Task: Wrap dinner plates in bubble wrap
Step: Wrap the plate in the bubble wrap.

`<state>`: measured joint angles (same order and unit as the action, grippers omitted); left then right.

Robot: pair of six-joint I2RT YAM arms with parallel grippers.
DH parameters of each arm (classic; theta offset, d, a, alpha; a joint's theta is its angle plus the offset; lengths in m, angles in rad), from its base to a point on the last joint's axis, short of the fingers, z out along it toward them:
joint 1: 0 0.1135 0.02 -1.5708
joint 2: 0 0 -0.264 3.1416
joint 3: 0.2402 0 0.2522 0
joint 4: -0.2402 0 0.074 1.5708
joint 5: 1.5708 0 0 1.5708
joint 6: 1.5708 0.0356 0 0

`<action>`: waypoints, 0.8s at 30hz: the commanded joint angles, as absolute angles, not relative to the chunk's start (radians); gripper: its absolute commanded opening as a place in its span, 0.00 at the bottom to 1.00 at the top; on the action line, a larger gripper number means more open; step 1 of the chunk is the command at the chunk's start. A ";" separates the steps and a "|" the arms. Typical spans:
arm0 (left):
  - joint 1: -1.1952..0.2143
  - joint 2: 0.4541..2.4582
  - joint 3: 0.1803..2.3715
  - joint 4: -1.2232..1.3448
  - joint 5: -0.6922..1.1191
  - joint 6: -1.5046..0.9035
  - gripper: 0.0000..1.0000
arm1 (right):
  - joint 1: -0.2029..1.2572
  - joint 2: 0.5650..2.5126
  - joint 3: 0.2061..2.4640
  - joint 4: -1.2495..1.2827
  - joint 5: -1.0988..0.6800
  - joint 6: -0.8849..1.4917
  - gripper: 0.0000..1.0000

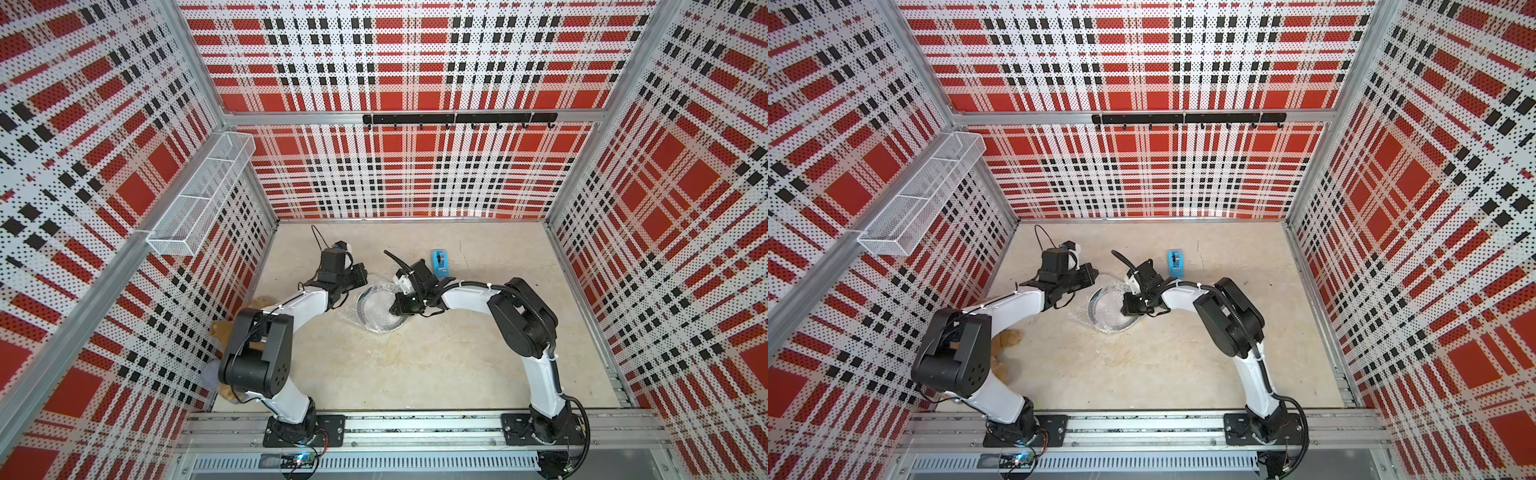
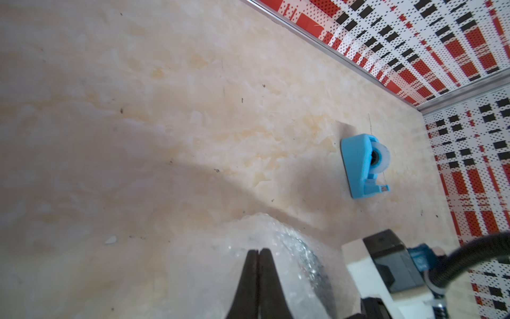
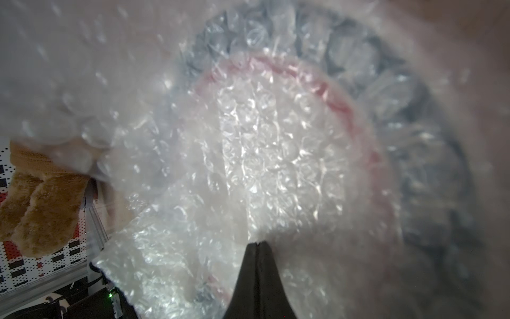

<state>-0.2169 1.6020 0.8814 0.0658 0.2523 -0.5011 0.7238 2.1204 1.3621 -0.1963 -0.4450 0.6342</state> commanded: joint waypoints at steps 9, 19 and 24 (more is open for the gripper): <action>-0.124 1.484 0.708 0.263 0.352 -0.644 0.00 | 0.727 2.132 1.307 -0.316 -0.391 0.634 0.00; -0.062 1.538 0.695 0.301 0.408 -0.584 0.00 | 0.722 2.118 1.286 -0.301 -0.380 0.647 0.00; 0.066 1.699 0.796 0.202 0.333 -0.610 0.00 | 0.716 2.124 1.279 -0.299 -0.390 0.649 0.00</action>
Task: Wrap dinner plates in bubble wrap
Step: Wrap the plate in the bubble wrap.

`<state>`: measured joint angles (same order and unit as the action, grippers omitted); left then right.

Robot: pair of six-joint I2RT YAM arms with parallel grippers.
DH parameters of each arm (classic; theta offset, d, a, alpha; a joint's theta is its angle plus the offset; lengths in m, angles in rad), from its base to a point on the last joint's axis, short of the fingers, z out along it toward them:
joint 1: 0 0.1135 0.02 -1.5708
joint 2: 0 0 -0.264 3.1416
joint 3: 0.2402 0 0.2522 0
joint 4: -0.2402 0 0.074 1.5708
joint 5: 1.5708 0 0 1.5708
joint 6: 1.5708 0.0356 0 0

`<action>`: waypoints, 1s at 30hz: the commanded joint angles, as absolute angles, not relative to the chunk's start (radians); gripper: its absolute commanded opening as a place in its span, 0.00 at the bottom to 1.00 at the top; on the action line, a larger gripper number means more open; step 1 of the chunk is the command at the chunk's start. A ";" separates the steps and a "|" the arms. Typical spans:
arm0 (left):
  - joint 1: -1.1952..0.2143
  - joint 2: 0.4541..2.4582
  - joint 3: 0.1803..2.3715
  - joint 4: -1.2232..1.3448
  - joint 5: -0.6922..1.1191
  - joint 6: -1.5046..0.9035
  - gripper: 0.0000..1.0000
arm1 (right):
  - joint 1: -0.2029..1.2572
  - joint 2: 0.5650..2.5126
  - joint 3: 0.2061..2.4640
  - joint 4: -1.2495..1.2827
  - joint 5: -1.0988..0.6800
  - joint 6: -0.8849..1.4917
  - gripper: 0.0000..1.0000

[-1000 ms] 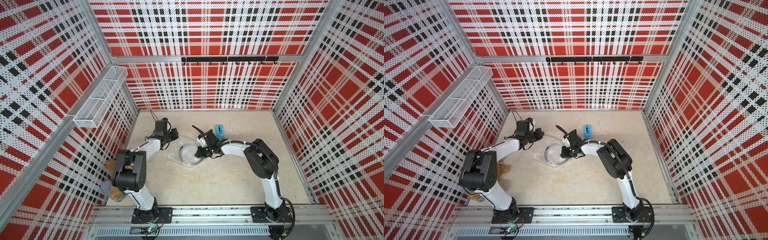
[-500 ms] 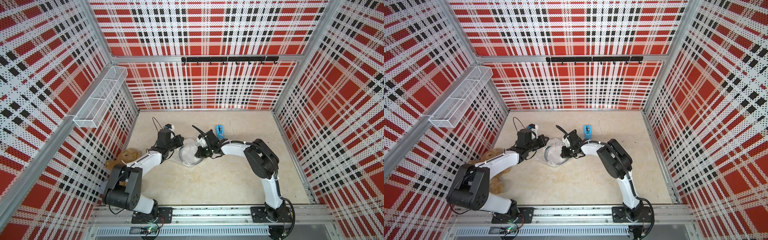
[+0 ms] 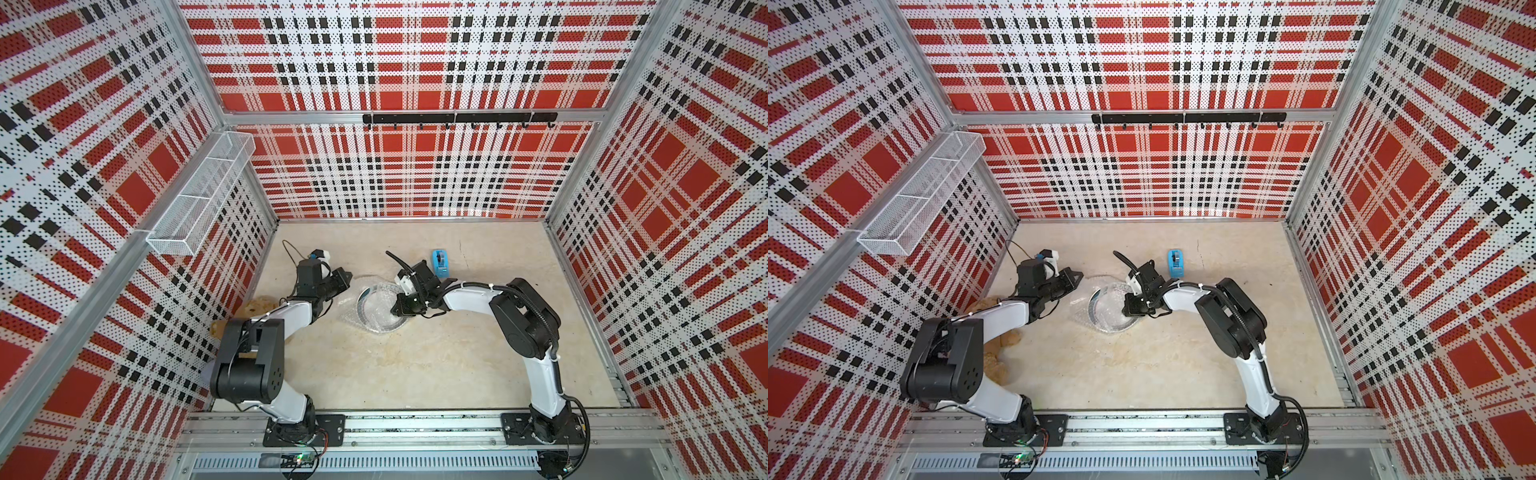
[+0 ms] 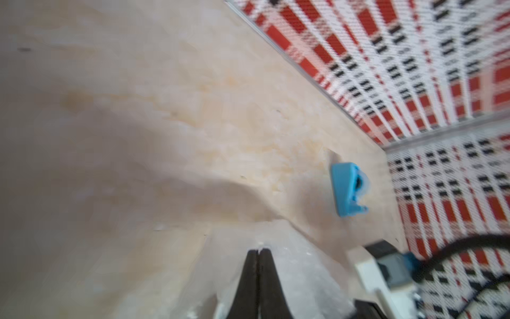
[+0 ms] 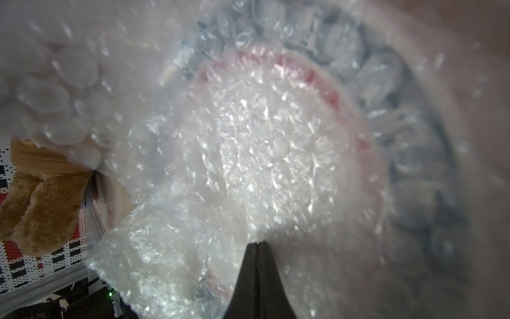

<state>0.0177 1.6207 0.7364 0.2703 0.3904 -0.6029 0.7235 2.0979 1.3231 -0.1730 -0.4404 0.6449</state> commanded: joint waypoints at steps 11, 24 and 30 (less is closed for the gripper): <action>0.079 1.675 1.030 -0.066 0.080 -0.621 0.48 | 0.717 2.128 1.284 -0.314 -0.390 0.650 0.00; -0.239 1.771 1.018 0.013 0.191 -0.748 0.34 | 0.716 2.138 1.290 -0.319 -0.394 0.647 0.00; -0.239 1.858 0.972 0.077 0.215 -0.744 0.29 | 0.716 2.137 1.285 -0.314 -0.393 0.651 0.00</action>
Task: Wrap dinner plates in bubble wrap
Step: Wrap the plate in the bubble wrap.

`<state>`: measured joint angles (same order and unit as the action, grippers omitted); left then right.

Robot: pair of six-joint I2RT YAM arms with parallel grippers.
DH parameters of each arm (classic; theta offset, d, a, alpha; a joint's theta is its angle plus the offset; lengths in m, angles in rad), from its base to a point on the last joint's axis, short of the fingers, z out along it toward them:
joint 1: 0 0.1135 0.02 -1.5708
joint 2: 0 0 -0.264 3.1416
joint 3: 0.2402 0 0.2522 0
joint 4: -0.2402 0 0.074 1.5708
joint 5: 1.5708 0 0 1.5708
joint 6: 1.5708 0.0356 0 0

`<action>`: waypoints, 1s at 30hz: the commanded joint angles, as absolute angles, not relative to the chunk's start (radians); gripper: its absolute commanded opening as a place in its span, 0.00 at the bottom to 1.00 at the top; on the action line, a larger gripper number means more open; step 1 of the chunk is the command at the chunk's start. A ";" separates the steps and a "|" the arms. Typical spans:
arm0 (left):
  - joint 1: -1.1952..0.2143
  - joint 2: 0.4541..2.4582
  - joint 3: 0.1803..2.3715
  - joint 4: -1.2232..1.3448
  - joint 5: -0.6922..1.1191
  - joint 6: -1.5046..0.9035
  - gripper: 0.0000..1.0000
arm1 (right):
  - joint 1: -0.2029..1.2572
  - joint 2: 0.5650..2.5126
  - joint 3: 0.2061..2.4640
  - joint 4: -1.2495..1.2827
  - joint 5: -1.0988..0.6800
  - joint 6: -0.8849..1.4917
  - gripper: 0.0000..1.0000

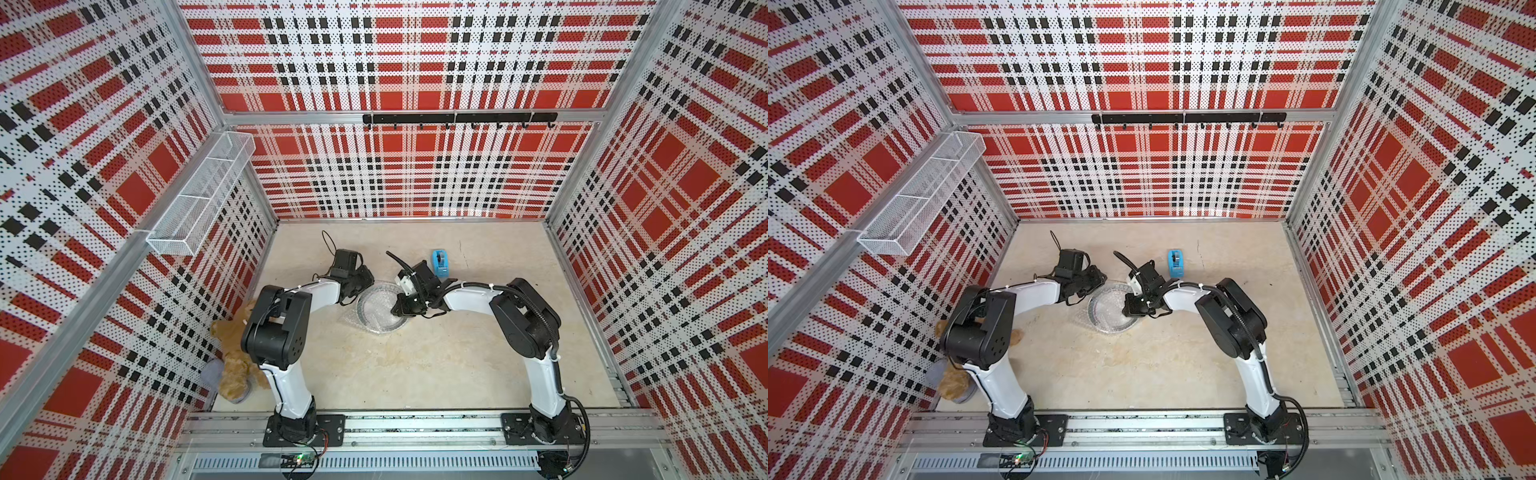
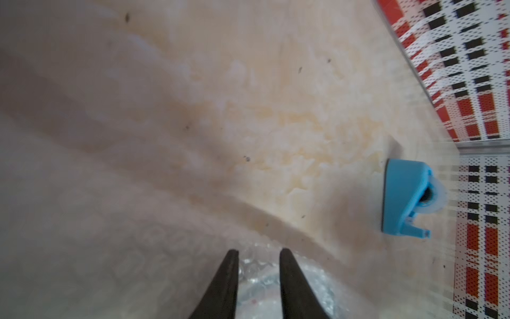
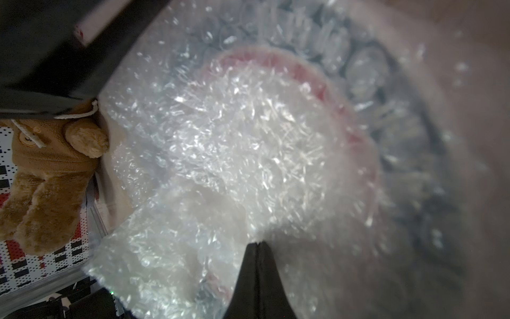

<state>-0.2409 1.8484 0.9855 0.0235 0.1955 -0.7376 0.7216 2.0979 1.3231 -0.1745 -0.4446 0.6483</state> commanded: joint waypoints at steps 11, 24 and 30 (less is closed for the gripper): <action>-0.096 1.921 0.813 0.189 0.215 -0.716 0.29 | 0.717 2.139 1.287 -0.326 -0.385 0.653 0.00; 0.114 1.824 0.876 0.048 0.186 -0.625 0.44 | 0.716 2.142 1.285 -0.323 -0.389 0.658 0.00; 0.156 1.780 0.936 -0.016 0.284 -0.509 0.62 | 0.716 2.146 1.291 -0.324 -0.392 0.654 0.00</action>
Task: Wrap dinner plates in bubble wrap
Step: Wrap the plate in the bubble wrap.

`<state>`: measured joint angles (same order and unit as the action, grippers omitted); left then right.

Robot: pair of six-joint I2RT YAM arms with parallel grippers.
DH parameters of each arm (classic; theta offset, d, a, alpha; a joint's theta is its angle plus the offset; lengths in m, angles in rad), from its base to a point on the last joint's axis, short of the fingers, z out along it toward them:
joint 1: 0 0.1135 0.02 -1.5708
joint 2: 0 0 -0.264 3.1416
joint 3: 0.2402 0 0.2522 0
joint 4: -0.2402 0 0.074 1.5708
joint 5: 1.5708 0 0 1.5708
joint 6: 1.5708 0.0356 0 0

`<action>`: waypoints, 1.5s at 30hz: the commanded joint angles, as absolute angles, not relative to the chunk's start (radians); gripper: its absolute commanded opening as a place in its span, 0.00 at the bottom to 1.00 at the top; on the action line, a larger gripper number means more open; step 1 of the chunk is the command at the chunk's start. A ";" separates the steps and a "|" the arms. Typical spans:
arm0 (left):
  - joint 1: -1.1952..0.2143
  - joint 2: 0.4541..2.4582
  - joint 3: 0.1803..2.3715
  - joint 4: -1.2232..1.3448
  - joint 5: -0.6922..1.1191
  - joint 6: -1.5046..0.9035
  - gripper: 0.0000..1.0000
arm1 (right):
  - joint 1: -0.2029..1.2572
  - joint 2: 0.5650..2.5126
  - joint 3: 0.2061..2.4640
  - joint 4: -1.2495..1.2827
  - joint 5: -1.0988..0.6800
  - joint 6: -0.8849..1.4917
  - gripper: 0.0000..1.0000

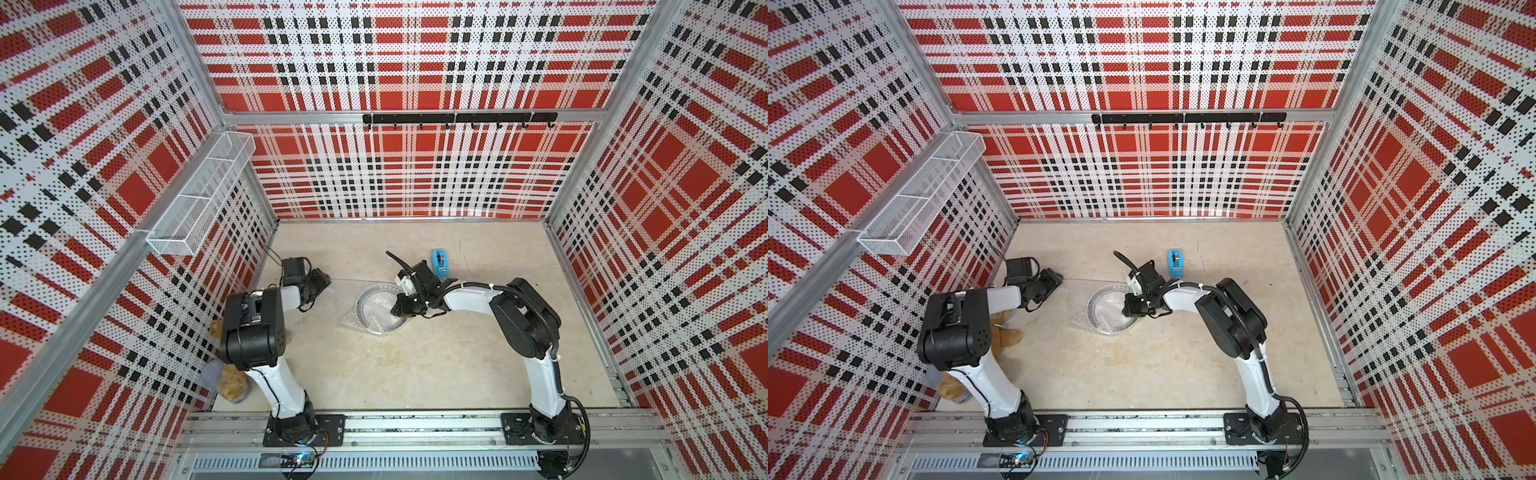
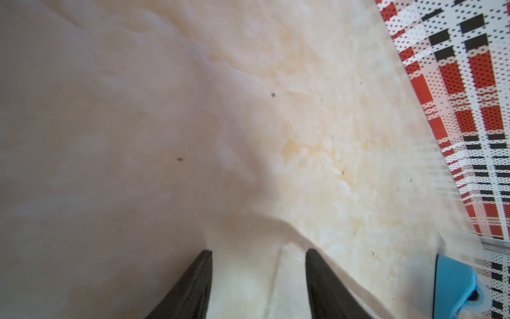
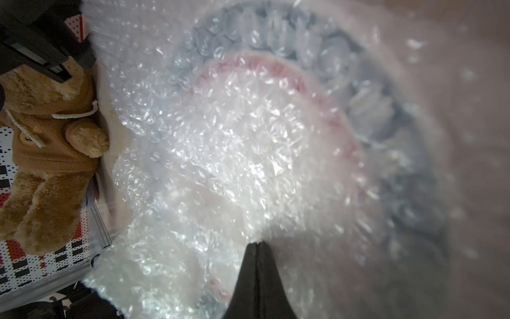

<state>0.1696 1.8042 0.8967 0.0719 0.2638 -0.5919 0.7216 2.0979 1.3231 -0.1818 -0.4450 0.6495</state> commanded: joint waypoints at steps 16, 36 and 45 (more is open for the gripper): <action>0.059 1.912 1.049 -0.149 0.189 -0.528 0.44 | 0.716 2.141 1.281 -0.321 -0.391 0.653 0.00; -0.066 1.744 1.071 -0.017 0.163 -0.405 0.00 | 0.716 2.098 1.266 -0.331 -0.382 0.630 0.00; -0.192 1.567 0.900 0.173 0.239 -0.496 0.00 | 0.716 2.105 1.257 -0.321 -0.391 0.641 0.00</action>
<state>-0.1631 1.6081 0.9287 0.0841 0.2134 -0.4683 0.7212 2.0750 1.3037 -0.1974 -0.4313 0.6384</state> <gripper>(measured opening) 0.047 0.042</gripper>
